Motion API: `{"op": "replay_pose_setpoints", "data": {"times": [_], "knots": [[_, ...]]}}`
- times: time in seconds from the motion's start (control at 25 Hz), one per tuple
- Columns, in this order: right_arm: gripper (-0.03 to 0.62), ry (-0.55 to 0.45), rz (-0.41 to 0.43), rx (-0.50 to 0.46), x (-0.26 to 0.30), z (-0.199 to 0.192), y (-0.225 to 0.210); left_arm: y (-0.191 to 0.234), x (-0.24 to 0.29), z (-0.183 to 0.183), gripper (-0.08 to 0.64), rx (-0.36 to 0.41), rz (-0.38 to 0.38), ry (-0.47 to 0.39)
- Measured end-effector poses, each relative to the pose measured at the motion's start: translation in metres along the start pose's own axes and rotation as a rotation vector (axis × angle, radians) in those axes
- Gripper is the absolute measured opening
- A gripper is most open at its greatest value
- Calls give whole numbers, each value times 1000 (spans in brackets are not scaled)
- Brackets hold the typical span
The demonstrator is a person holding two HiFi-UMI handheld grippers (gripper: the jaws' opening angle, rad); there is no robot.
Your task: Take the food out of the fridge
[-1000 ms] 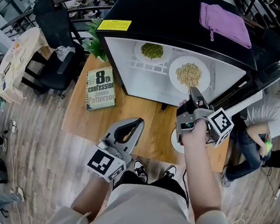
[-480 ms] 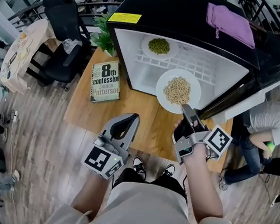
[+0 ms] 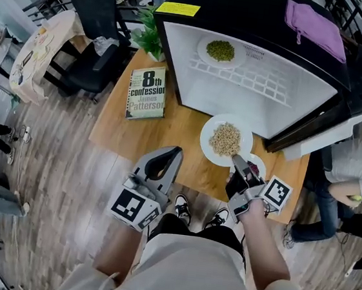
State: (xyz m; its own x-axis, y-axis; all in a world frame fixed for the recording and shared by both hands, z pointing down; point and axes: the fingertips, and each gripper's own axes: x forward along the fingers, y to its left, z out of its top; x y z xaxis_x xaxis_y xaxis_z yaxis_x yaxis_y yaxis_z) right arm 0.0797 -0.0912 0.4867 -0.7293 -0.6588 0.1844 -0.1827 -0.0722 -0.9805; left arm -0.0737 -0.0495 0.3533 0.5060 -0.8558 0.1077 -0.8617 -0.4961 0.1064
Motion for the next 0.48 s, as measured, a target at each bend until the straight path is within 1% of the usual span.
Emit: {"op": "replay_pose_setpoints", "data": {"times": [0.16,0.36,0.48], "knots": [[32,71,-23,29,9,-16,-37,-2,-6,-8,8,-10,14,17],[32,101,-102,76,16,-34,-89,-5,-15,-20,8,-16,19,48],[32,117,-144,78,18,-43,-112,-2,-19,-26,8,-20,31,64]]}}
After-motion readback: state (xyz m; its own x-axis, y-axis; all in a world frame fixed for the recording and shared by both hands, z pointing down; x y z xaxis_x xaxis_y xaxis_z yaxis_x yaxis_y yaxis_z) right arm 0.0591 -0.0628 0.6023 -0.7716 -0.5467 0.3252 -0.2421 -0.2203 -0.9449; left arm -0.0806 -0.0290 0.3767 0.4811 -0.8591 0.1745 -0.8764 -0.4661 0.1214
